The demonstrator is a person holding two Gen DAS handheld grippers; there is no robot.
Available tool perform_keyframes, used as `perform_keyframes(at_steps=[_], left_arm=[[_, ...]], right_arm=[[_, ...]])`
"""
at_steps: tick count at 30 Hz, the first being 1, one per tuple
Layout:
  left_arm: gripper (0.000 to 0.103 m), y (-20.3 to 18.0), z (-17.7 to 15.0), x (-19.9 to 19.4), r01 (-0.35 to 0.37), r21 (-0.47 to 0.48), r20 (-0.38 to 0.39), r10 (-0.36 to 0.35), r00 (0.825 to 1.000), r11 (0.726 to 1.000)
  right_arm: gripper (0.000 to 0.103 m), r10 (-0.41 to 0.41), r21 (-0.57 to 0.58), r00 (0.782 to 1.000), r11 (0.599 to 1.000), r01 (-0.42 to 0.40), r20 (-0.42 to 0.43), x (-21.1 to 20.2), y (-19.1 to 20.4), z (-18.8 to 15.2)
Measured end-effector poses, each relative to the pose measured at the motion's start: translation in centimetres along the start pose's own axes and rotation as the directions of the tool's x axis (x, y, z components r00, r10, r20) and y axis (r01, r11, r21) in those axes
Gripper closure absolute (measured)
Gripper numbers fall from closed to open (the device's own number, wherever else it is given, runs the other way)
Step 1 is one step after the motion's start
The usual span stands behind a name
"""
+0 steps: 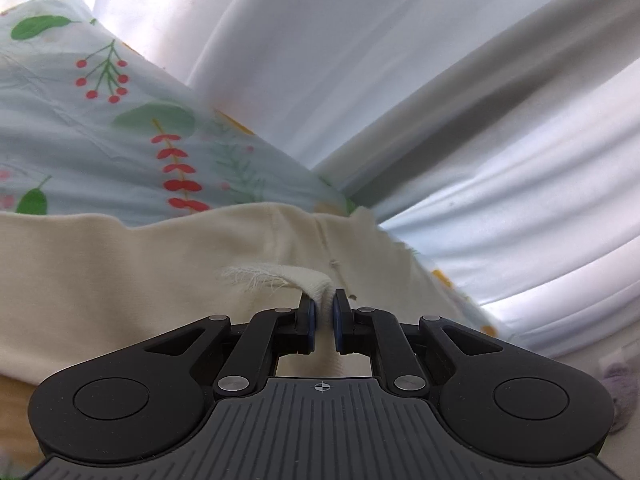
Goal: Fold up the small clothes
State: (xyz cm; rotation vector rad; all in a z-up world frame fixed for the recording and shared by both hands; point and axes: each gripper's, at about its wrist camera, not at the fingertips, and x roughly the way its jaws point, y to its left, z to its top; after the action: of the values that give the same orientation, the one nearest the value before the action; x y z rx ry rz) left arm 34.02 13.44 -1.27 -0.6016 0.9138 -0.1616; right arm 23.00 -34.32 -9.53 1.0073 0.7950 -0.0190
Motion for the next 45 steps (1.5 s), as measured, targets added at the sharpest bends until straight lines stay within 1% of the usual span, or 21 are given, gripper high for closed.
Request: perform_keyframes(at_steps=[1,4,7,10,12,15,17,19,21,22,25,26,27,29,33,35,38,41,43,44,45], left_arm=[[0.092,0.0,-0.3,0.5,-0.031,0.036,-0.011,0.031,0.999,0.999],[0.092,0.3,-1.2,2.1,-0.08,0.093,-0.056,0.085,0.995,0.992],[0.091,0.4,-1.9,3.0,-0.123,0.144,-0.063,0.133,0.989,0.982],[0.091,0.1,-2.1,3.0,-0.102,0.163,-0.066,0.113,0.991,0.981],[0.091,-0.1,-2.1,2.7,-0.085,0.166,-0.056,0.096,0.994,0.982],[0.091,0.0,-2.1,3.1,-0.103,0.174,-0.068,0.116,0.991,0.979],[0.089,0.2,-2.3,3.2,-0.108,0.182,-0.082,0.124,0.989,0.977],[0.08,0.4,-2.6,3.0,-0.09,0.194,-0.091,0.11,0.99,0.977],[0.071,0.7,-2.7,2.5,-0.062,0.194,-0.102,0.083,0.991,0.979],[0.07,0.8,-2.8,2.4,-0.049,0.192,-0.11,0.071,0.991,0.98],[0.071,0.9,-2.9,2.5,-0.025,0.194,-0.126,0.05,0.991,0.981],[0.073,0.9,-2.9,2.5,-0.03,0.198,-0.125,0.056,0.991,0.98],[0.08,0.8,-3.0,2.6,-0.037,0.205,-0.12,0.062,0.991,0.978],[0.083,0.7,-3.0,2.7,-0.044,0.209,-0.11,0.068,0.992,0.977],[0.086,0.2,-3.1,2.7,-0.046,0.229,-0.098,0.07,0.993,0.972],[0.087,0.1,-3.2,2.8,-0.064,0.246,-0.093,0.089,0.992,0.967],[0.087,0.2,-3.2,2.9,-0.078,0.25,-0.089,0.103,0.991,0.965],[0.087,0.2,-3.3,2.7,-0.067,0.251,-0.085,0.091,0.992,0.966],[0.087,0.0,-3.2,2.6,-0.057,0.249,-0.085,0.081,0.993,0.967],[0.087,0.0,-3.2,2.5,-0.052,0.247,-0.087,0.075,0.993,0.968],[0.087,-0.1,-3.2,2.5,-0.047,0.245,-0.09,0.071,0.993,0.968]], right_arm=[[0.095,-0.013,-0.015,1.0,1.0,0.014,0.004,0.2,0.1,0.0],[0.096,-0.056,-0.07,0.998,0.996,0.057,0.013,0.5,0.4,-0.2],[0.096,-0.095,-0.148,0.994,0.984,0.1,0.046,0.4,1.5,-0.5],[0.096,-0.141,-0.246,0.983,0.955,0.166,0.115,0.0,2.8,-1.0],[0.096,-0.162,-0.271,0.976,0.942,0.198,0.149,0.0,3.1,-1.0],[0.096,-0.173,-0.286,0.974,0.935,0.209,0.146,0.0,3.0,-0.9],[0.096,-0.192,-0.333,0.973,0.916,0.226,0.131,-0.1,3.6,-1.2],[0.084,-0.212,-0.378,0.971,0.894,0.239,0.111,-0.7,4.0,-1.4],[0.082,-0.199,-0.44,0.974,0.869,0.227,0.109,-1.9,4.6,-1.7],[0.082,-0.183,-0.465,0.978,0.86,0.21,0.102,-2.5,4.9,-1.7],[0.082,-0.148,-0.519,0.983,0.834,0.185,0.113,-3.4,5.9,-1.5],[0.082,-0.152,-0.543,0.98,0.816,0.198,0.129,-3.2,6.4,-1.5],[0.082,-0.167,-0.567,0.975,0.793,0.223,0.149,-2.8,6.9,-1.5],[0.08,-0.2,-0.601,0.965,0.755,0.261,0.168,-1.2,7.7,-1.4],[0.08,-0.233,-0.632,0.966,0.732,0.252,0.116,2.3,8.2,-1.8],[0.08,-0.253,-0.667,0.962,0.7,0.256,0.103,3.5,8.5,-2.6],[0.083,-0.285,-0.732,0.948,0.615,0.294,0.142,4.4,9.0,-3.5],[0.084,-0.32,-0.783,0.931,0.528,0.329,0.175,4.8,9.7,-4.1],[0.084,-0.359,-0.81,0.903,0.441,0.387,0.236,5.2,10.0,-4.5],[0.084,-0.375,-0.813,0.888,0.408,0.415,0.265,5.4,10.0,-4.5],[0.084,-0.385,-0.81,0.879,0.395,0.433,0.282,5.5,9.9,-4.4]])
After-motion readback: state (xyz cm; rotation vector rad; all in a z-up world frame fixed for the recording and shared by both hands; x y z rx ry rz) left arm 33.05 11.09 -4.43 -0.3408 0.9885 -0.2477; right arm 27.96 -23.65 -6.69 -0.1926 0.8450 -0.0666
